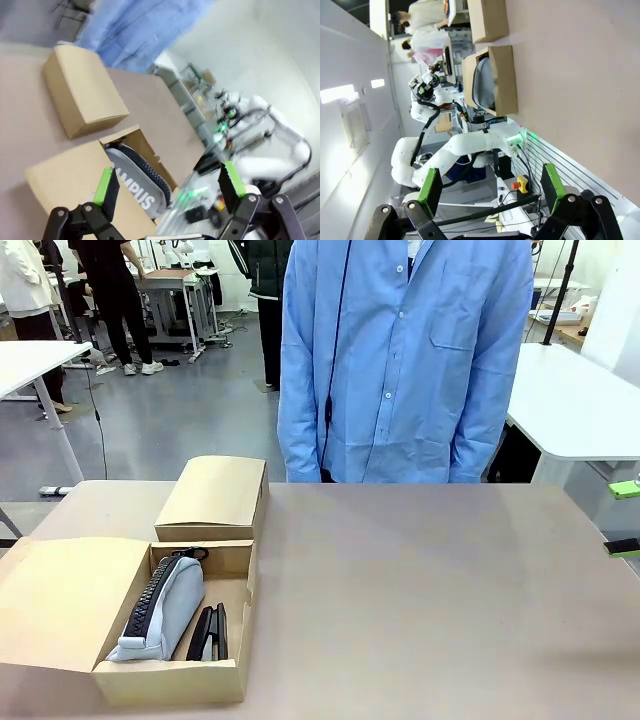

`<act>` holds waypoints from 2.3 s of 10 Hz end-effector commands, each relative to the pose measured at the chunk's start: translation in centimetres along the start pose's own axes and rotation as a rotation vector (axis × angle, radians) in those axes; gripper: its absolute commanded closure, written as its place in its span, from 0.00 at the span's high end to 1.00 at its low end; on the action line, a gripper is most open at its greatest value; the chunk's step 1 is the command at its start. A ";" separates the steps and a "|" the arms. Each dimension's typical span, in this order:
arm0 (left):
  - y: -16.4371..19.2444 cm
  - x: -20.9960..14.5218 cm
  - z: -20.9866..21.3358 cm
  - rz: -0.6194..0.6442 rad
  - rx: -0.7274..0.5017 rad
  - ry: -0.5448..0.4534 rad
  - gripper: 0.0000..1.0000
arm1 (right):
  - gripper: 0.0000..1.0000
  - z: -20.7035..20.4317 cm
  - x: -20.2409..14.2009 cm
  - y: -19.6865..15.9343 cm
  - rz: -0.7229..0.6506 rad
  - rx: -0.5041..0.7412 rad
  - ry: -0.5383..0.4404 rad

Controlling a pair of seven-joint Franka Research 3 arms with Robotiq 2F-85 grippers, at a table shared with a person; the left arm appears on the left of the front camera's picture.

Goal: Place items inside the box.
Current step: Close the lid of the Mailer Box closest to the robot.

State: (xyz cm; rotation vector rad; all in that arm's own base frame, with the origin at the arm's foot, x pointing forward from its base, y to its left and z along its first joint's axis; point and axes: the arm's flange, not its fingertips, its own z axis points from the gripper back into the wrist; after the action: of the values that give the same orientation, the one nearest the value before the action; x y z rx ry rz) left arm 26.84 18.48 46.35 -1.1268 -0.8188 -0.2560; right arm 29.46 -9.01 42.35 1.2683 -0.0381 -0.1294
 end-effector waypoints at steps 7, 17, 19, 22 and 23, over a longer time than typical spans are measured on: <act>-2.7 0.3 -5.2 -0.661 -0.046 0.121 1.00 | 1.00 0.2 0.1 0.4 -0.004 0.011 -0.011; 11.1 -0.4 -0.6 -1.221 0.409 0.636 1.00 | 1.00 0.2 0.1 0.4 -0.004 0.011 -0.011; 13.1 -1.0 -0.8 -1.178 0.427 0.740 1.00 | 1.00 0.2 0.1 0.4 -0.004 0.011 -0.011; 13.7 -2.7 -2.9 -1.157 0.285 0.753 1.00 | 1.00 0.2 0.1 0.4 -0.004 0.011 -0.011; 13.7 -3.2 -3.7 -1.136 0.224 0.741 1.00 | 1.00 0.2 0.1 0.4 -0.004 0.011 -0.011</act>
State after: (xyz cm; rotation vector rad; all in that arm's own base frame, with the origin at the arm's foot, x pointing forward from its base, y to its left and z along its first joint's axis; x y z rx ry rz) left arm 34.40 20.60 33.51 -0.1173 -0.7011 -1.3882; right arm 29.46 -9.07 42.37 1.2682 -0.0397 -0.1306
